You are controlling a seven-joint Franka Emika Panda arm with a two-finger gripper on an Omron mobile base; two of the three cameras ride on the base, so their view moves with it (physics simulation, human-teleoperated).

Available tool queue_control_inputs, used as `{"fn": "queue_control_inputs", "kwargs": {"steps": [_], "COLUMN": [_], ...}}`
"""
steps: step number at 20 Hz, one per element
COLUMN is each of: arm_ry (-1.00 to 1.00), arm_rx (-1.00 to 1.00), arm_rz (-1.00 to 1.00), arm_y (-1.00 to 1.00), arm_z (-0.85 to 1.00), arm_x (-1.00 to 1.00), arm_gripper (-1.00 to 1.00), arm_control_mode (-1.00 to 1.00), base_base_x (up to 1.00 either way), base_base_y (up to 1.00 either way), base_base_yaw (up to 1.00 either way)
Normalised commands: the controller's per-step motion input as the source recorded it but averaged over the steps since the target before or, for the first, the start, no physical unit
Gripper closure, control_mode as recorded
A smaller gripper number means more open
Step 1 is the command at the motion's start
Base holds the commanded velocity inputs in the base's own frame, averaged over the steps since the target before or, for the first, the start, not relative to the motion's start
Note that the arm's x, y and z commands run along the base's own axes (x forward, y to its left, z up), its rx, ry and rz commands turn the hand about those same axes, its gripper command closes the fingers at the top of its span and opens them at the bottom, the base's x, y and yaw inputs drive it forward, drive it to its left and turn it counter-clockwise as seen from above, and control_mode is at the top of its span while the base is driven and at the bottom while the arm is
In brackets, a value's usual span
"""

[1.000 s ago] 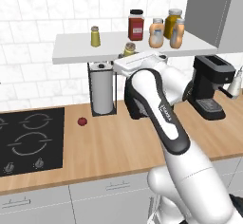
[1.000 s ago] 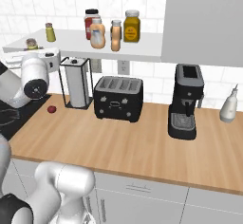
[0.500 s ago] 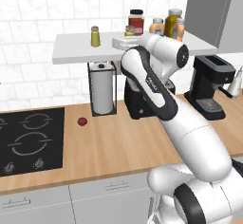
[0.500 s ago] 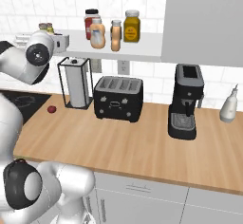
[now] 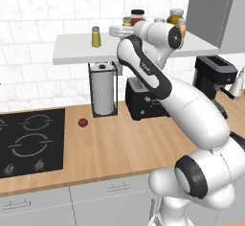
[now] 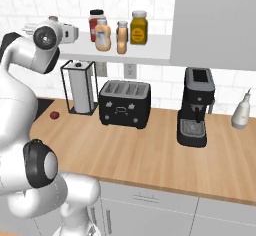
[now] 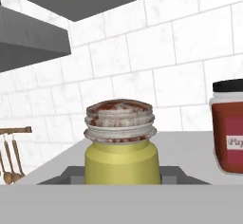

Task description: Put the shaker and condiment bottle from the counter next to their counterparts in the cabinet.

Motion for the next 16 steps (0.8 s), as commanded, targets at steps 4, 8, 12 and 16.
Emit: {"fn": "queue_control_inputs", "kwargs": {"steps": [4,8,12,16], "arm_ry": [0.00,0.00,-0.06,-0.07], "arm_rx": [0.00,-0.07,-0.17,-0.15], "arm_rz": [0.00,0.00,0.00,0.00], "arm_y": [0.00,0.00,0.00,0.00], "arm_z": [0.00,-0.19,-0.34,-0.20], "arm_x": [0.40,0.35,0.27,0.29], "arm_gripper": [1.00,1.00,1.00,1.00], "arm_control_mode": [-1.00,-1.00,-1.00,-1.00], "base_base_x": [0.00,0.00,0.00,0.00], "base_base_y": [0.00,0.00,0.00,0.00], "base_base_yaw": [0.00,0.00,0.00,0.00]}}
